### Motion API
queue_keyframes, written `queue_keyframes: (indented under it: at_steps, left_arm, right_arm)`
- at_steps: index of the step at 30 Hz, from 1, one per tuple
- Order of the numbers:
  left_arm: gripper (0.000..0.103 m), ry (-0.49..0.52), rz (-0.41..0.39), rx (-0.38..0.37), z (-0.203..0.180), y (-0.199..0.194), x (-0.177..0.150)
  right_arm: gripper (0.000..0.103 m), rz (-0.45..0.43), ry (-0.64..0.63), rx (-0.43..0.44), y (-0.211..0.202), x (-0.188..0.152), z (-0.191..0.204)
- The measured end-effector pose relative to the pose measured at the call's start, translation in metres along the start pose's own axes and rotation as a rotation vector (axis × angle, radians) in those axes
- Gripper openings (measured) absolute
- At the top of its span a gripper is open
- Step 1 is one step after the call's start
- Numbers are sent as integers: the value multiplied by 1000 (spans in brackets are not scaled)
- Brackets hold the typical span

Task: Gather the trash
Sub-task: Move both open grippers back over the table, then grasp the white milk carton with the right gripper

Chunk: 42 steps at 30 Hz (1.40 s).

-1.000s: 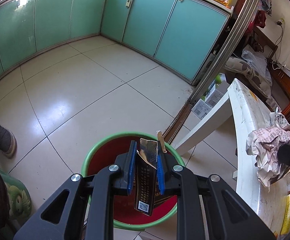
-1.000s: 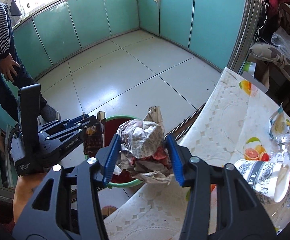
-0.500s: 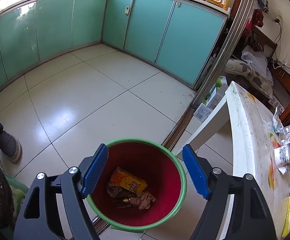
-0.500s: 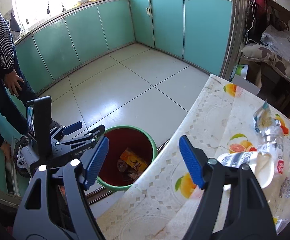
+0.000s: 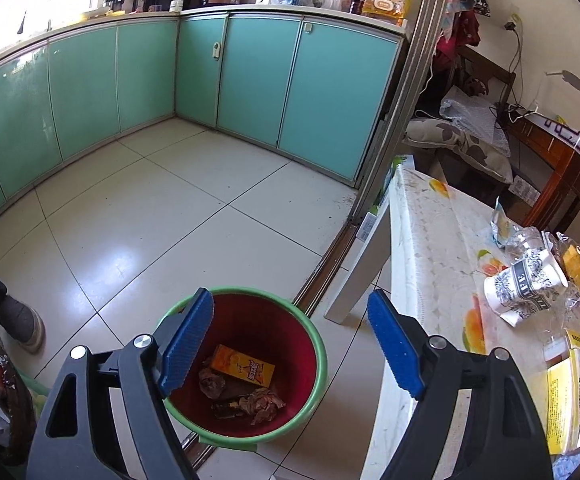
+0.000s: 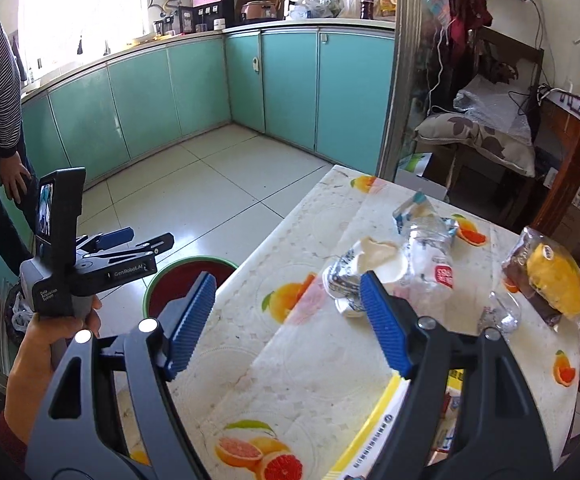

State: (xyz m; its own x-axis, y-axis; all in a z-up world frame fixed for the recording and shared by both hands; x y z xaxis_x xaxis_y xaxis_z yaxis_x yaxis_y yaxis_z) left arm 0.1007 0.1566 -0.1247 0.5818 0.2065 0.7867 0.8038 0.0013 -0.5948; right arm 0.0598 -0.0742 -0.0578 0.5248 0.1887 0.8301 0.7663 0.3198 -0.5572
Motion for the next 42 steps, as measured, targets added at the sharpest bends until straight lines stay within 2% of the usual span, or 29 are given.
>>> queue_keyframes:
  at_steps: [8, 13, 17, 21, 25, 31, 34, 37, 39, 41, 42]
  left_arm:
    - [81, 43, -12, -49, -35, -12, 1]
    - [81, 121, 4, -63, -59, -11, -9]
    - [81, 141, 22, -83, -69, -10, -16]
    - [84, 142, 34, -133, -85, -13, -20]
    - [84, 165, 59, -193, -109, -16, -29]
    - [85, 190, 76, -317, -162, -30, -35]
    - [85, 213, 81, -365, -189, -36, -38]
    - [85, 243, 78, -387, -209, -41, -41]
    - [86, 253, 84, -404, -220, -41, -44]
    - [86, 266, 100, -414, -228, -40, -49]
    - [86, 274, 109, -418, -231, -39, -52]
  right_arm:
    - [74, -3, 79, -86, -29, -28, -50]
    - [74, -6, 137, -204, -55, -46, -98]
    - [74, 21, 250, -268, -74, -69, -144]
    - [74, 56, 359, -283, -85, -97, -172]
    - [74, 110, 380, -248, -79, -116, -171]
    - [74, 184, 368, -178, -49, -112, -155]
    - [74, 228, 303, -211, -36, -111, -148]
    - [74, 249, 292, -218, -30, -111, -149]
    - [68, 270, 292, -229, -27, -113, -154]
    - [39, 289, 297, -229, -24, -116, -160]
    - [38, 293, 305, -225, -24, -117, -163]
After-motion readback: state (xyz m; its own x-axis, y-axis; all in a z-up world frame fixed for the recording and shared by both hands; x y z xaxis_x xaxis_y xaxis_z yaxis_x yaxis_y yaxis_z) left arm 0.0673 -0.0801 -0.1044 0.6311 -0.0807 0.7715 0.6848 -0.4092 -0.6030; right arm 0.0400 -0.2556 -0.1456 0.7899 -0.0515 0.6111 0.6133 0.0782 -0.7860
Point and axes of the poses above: each gripper's, at about its wrist camera, not at the fingertips, and y roughly the way its jaws point, z to its left, x to its top, the point moved 7 cm from there along y, roughly the way its jaws point, and after that the axes turned 6 degrees about -z, right-handed, at the moved point
